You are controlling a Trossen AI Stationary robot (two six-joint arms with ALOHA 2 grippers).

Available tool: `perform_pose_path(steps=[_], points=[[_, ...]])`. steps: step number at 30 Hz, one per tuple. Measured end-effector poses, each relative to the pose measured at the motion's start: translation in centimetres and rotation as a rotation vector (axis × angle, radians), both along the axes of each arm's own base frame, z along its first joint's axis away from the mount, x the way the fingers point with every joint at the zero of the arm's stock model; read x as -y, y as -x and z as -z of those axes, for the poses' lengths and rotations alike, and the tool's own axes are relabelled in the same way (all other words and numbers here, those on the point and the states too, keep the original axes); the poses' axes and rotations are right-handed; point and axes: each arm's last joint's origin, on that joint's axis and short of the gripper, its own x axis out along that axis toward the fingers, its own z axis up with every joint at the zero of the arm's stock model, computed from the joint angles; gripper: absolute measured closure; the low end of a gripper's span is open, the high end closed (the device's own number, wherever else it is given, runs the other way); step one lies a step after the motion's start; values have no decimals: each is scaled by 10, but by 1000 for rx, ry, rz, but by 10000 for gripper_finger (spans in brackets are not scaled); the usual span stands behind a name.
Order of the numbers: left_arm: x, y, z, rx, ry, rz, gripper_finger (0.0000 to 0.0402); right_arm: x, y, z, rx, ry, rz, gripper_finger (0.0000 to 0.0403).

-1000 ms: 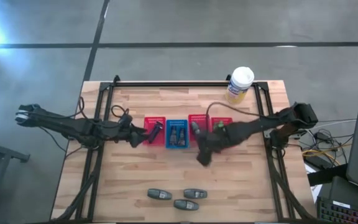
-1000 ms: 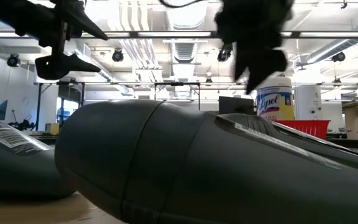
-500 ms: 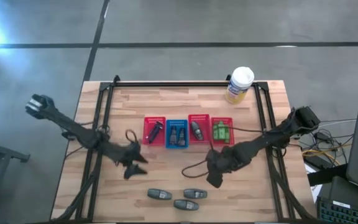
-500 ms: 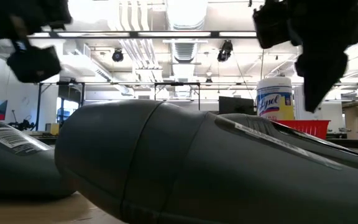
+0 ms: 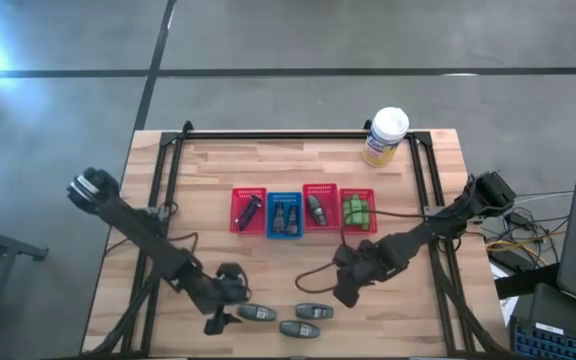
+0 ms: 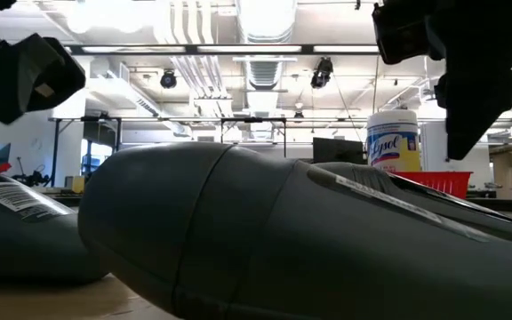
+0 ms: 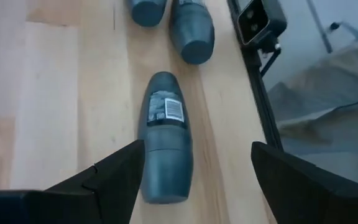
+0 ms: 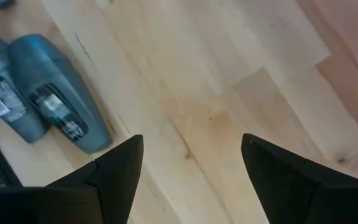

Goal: Pick & Place Travel size toiletries
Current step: Put the gray deodorant into the middle red bin

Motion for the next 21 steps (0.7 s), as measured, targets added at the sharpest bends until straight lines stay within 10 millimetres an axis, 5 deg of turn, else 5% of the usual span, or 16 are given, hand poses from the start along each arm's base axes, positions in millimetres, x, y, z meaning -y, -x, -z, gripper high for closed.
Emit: perform_pose_path(steps=[21], points=[[19,-23,41,-41,-285,174,104,-3,-3,-2,64,13,57,94]])
